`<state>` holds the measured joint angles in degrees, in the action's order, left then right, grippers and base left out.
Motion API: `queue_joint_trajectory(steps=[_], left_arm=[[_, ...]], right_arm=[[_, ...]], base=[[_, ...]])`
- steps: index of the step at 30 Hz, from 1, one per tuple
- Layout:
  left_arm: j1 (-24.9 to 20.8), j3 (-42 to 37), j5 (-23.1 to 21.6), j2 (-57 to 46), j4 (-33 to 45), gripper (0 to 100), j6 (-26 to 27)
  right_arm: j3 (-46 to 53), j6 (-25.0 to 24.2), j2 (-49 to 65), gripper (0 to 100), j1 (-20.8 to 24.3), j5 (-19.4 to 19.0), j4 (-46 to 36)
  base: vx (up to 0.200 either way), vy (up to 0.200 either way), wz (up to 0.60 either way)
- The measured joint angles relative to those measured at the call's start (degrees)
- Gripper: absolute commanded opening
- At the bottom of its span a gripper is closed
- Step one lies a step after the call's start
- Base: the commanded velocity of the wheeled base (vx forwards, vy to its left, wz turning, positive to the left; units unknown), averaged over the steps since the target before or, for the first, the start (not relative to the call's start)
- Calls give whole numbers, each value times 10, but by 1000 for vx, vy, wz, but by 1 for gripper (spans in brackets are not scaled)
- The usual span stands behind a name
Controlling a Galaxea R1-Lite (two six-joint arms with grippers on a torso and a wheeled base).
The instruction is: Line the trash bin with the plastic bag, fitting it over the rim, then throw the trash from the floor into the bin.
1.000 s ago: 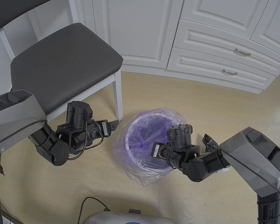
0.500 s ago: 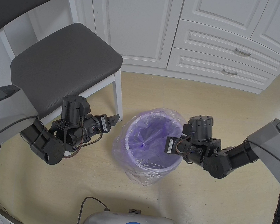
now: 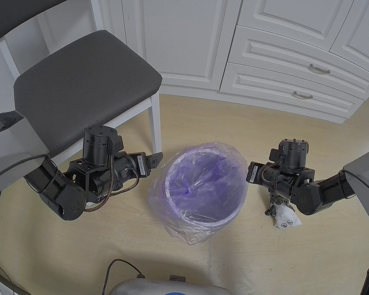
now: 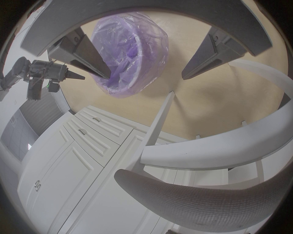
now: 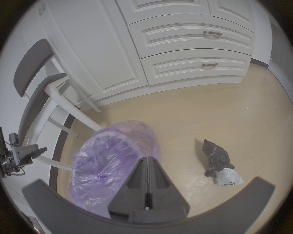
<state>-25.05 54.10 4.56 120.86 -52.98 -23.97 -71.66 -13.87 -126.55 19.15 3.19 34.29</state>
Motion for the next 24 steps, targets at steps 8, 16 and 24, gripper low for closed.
queue_joint_trajectory(steps=[8,16,24], left_arm=[[-2,-2,0,1,0,100,0],[0,-2,2,8,-1,100,0],[1,-1,2,12,-1,100,0]], right_arm=[[-18,-1,-29,0,-9,-13,-2],[-66,-2,-92,0,-12,-13,-3],[-109,-7,-135,0,-32,-16,-29]], base=[[0,0,0],[0,0,0],[0,0,0]])
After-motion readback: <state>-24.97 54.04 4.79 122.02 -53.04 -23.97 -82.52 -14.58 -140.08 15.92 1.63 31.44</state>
